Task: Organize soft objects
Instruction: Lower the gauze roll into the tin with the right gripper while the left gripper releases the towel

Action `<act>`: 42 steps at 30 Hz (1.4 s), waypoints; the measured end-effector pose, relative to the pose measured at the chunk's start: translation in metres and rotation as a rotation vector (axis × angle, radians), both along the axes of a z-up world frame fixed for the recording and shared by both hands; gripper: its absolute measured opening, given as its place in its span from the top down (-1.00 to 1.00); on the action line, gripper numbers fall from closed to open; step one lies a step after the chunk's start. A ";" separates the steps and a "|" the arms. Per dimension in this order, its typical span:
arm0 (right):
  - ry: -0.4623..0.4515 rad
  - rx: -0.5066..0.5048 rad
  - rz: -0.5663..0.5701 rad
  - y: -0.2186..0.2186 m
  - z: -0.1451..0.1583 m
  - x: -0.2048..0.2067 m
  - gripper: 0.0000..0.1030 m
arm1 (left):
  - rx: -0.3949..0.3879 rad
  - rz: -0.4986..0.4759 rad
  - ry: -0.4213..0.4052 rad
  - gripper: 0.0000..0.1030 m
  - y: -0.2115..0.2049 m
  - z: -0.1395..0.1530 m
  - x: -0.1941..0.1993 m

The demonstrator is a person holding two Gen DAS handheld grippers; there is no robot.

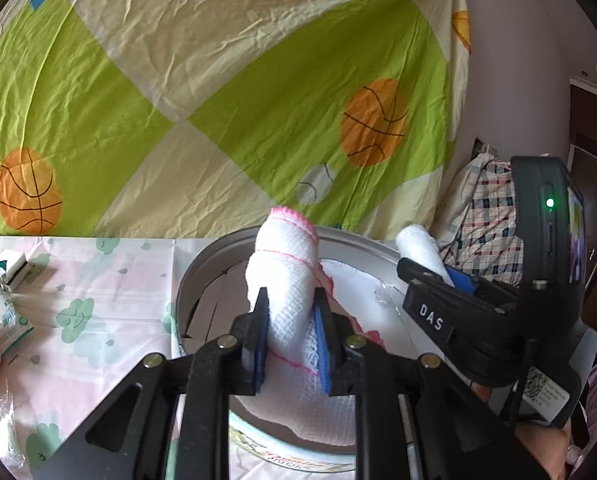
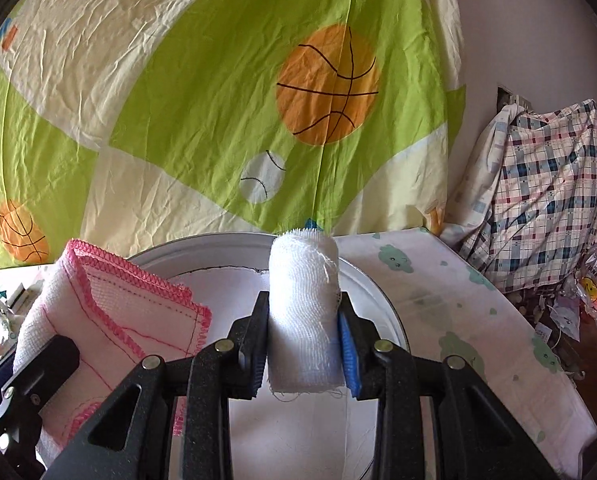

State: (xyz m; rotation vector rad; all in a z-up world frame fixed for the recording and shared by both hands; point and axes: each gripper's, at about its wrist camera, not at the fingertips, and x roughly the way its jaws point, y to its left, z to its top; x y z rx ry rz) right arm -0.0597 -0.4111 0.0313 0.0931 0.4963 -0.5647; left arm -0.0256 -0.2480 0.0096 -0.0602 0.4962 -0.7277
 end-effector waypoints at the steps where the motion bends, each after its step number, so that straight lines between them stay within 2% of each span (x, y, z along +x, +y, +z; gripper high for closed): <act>1: 0.007 -0.004 -0.001 0.001 -0.001 0.001 0.35 | 0.009 0.009 0.001 0.65 0.000 -0.002 0.001; 6: 0.035 -0.013 -0.004 0.003 -0.007 0.006 0.35 | 0.064 0.040 -0.010 0.65 -0.005 -0.009 0.004; 9: 0.031 -0.008 -0.003 0.003 -0.007 0.005 0.33 | 0.083 0.057 -0.011 0.45 -0.006 -0.013 0.005; 11: 0.019 -0.004 -0.008 0.002 -0.005 0.004 0.15 | 0.087 0.068 -0.020 0.00 -0.005 -0.012 0.003; 12: 0.019 -0.002 -0.009 0.002 -0.005 0.004 -0.07 | 0.086 0.085 -0.036 -0.43 -0.002 -0.010 0.000; 13: 0.018 0.000 -0.011 0.002 -0.004 0.004 -0.31 | 0.078 0.108 -0.056 -0.74 0.002 -0.008 -0.003; 15: -0.005 0.000 -0.018 0.003 0.000 0.000 -0.54 | 0.052 0.140 -0.099 -0.96 0.009 -0.003 -0.011; 20: -0.058 -0.024 -0.031 0.007 0.009 -0.008 -0.56 | 0.017 0.181 -0.130 -0.99 0.022 0.006 -0.013; 25: -0.094 0.017 -0.021 0.005 0.013 -0.012 -0.56 | 0.076 0.262 -0.158 -0.99 0.033 0.004 -0.014; 30: -0.115 0.040 0.001 0.008 0.015 -0.015 -0.56 | 0.092 0.337 -0.210 -1.00 0.048 0.005 -0.018; 38: -0.153 0.060 0.026 0.019 0.016 -0.020 -0.56 | 0.111 0.364 -0.196 -1.00 0.061 -0.001 -0.017; 42: -0.187 0.025 0.046 0.031 0.019 -0.023 -0.56 | 0.140 0.397 -0.232 -1.00 0.064 -0.003 -0.018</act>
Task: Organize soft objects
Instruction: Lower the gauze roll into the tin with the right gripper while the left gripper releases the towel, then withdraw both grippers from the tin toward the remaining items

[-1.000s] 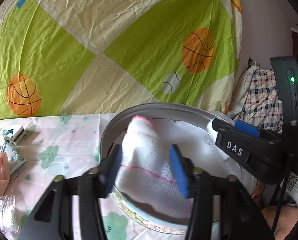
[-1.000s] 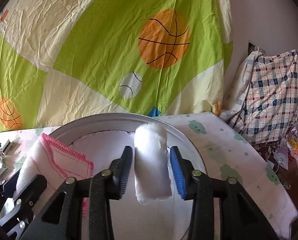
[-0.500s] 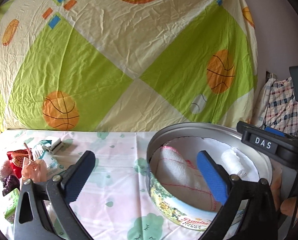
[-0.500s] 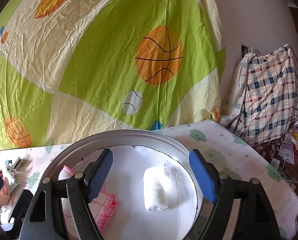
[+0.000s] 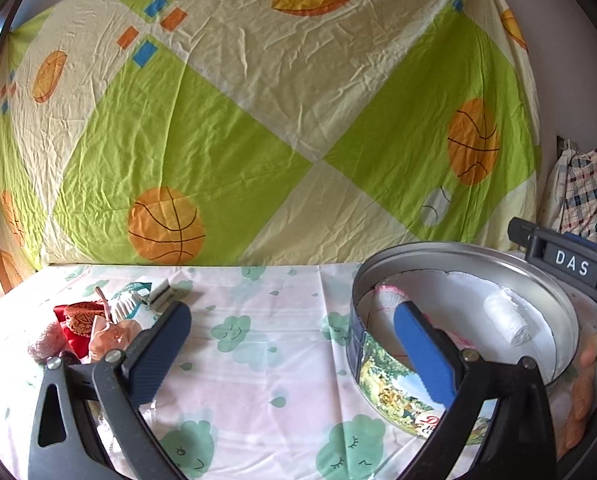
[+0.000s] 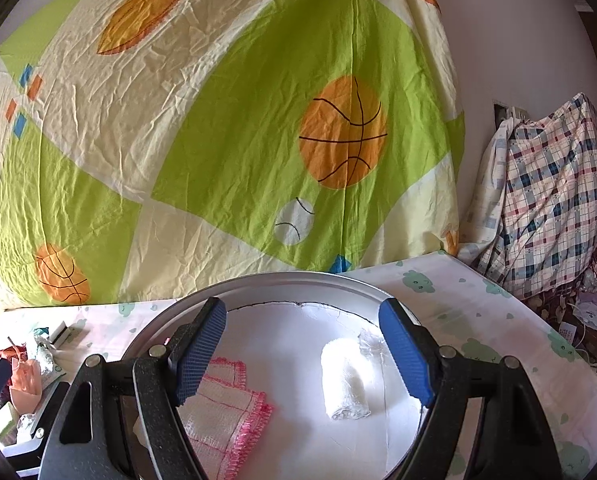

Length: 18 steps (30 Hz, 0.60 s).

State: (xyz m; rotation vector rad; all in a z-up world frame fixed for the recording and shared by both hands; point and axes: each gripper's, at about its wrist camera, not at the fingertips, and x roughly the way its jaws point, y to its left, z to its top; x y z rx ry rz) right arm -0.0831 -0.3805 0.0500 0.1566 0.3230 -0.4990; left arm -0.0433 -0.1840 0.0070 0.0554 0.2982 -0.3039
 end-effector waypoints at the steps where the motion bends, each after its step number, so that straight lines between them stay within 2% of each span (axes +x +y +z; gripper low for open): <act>1: -0.012 -0.012 0.000 0.003 0.000 -0.001 -0.56 | 0.000 0.003 0.001 -1.00 0.001 0.000 0.001; 4: -0.044 -0.025 0.003 0.011 -0.001 -0.005 -0.56 | -0.024 0.002 0.007 -1.00 0.008 0.000 0.002; 9: -0.062 -0.059 -0.014 0.026 -0.007 -0.006 -0.57 | -0.002 0.017 -0.009 -1.00 0.012 0.001 0.001; 18: 0.017 -0.112 0.002 0.043 -0.024 0.000 -0.57 | 0.008 0.014 -0.002 -1.00 0.020 0.000 0.001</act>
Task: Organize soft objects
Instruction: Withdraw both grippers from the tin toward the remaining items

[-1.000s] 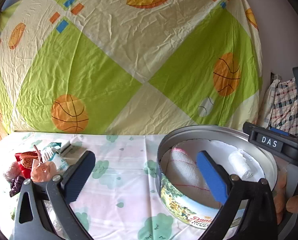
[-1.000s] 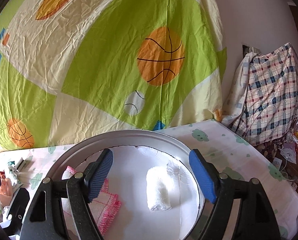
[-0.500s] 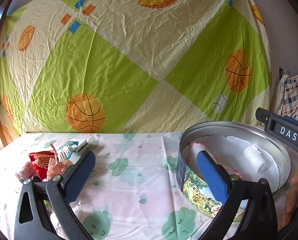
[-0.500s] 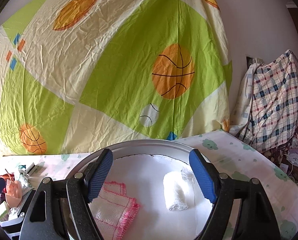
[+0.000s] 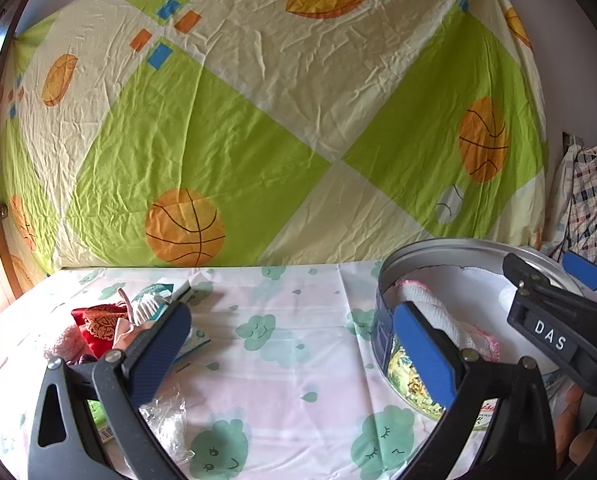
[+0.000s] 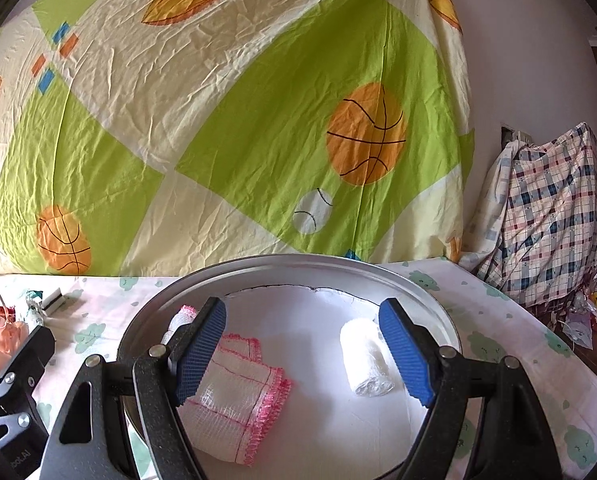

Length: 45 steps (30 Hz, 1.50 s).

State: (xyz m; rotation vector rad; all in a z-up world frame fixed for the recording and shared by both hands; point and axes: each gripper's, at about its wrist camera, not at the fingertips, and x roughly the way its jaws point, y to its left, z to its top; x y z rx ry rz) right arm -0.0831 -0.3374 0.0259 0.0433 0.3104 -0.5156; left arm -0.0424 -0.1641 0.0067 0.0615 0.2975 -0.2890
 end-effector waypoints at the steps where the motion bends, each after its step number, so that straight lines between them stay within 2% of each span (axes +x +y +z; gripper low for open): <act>1: 0.001 -0.002 -0.001 0.001 -0.001 -0.001 -0.57 | -0.003 0.001 0.004 -1.00 0.001 0.000 0.000; 16: -0.010 -0.013 -0.005 0.017 -0.002 -0.011 -0.57 | -0.017 0.003 0.017 -1.00 0.028 -0.004 -0.001; 22: -0.010 0.014 0.011 0.027 -0.003 -0.016 -0.57 | -0.027 -0.002 0.029 -1.00 0.043 -0.005 0.000; 26: -0.009 -0.018 0.019 0.040 -0.003 -0.017 -0.57 | -0.033 0.009 0.039 -1.00 0.055 -0.006 0.002; 39: 0.017 -0.012 0.074 0.071 -0.006 -0.010 -0.57 | -0.046 0.050 0.064 -1.00 0.092 -0.011 0.012; 45: 0.042 0.008 0.142 0.093 -0.010 -0.003 -0.57 | -0.053 0.092 0.077 -1.00 0.114 -0.014 0.020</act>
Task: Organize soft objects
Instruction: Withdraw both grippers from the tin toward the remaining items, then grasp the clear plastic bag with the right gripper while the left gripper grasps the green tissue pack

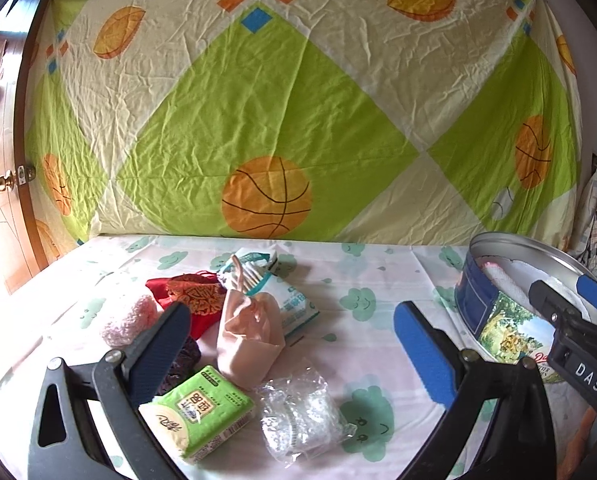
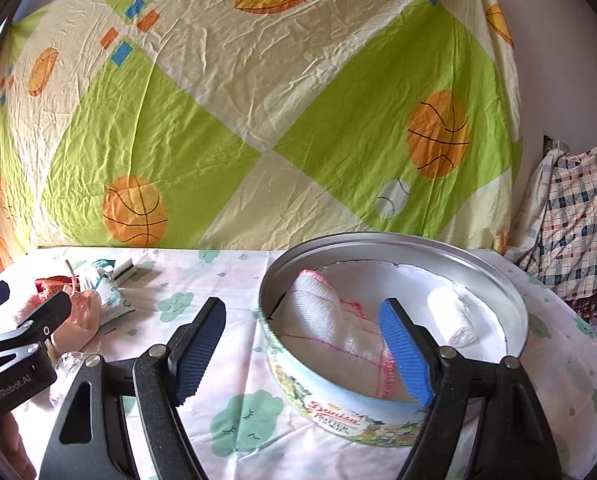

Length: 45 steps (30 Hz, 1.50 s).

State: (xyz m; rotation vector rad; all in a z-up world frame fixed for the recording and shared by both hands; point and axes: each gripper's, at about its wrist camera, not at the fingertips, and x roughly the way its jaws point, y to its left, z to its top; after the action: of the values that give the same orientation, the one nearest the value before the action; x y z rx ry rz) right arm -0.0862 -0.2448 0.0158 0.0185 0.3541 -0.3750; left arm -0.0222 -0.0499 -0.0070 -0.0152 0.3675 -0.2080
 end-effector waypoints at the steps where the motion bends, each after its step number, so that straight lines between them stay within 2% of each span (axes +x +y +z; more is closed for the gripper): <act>1: 0.005 0.005 0.013 0.004 -0.001 0.001 -0.57 | 0.001 0.011 0.000 -1.00 0.004 0.000 0.002; 13: 0.117 0.052 0.211 0.056 -0.013 0.030 -0.57 | -0.055 0.167 0.029 -1.00 0.078 -0.005 0.029; 18: 0.171 0.072 0.313 0.084 -0.019 0.042 -0.56 | -0.045 0.239 0.025 -0.99 0.103 -0.008 0.036; 23: 0.247 0.020 0.404 0.122 -0.026 0.055 -0.56 | -0.089 0.254 0.048 -1.00 0.123 -0.011 0.042; 29: 0.408 -0.072 0.489 0.156 -0.045 0.074 -0.56 | -0.073 0.255 0.056 -0.99 0.126 -0.013 0.044; 30: 0.429 -0.080 0.493 0.159 -0.048 0.077 -0.53 | -0.067 0.254 0.057 -0.99 0.126 -0.013 0.044; 32: 0.472 -0.070 0.505 0.162 -0.053 0.084 -0.30 | -0.060 0.242 0.063 -0.99 0.124 -0.014 0.045; 34: 0.510 -0.037 0.538 0.162 -0.059 0.090 0.11 | -0.052 0.229 0.070 -0.99 0.121 -0.015 0.045; 39: 0.499 0.020 0.560 0.154 -0.057 0.089 0.51 | -0.045 0.201 0.073 -0.99 0.117 -0.017 0.045; 45: 0.358 0.129 0.539 0.127 -0.040 0.075 0.56 | -0.051 0.089 0.113 -0.99 0.116 -0.022 0.032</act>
State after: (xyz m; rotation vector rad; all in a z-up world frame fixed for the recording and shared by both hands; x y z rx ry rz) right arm -0.0109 -0.1177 -0.0242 -0.0185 0.7155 0.1842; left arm 0.0101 0.0662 -0.0291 -0.0934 0.4735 -0.1289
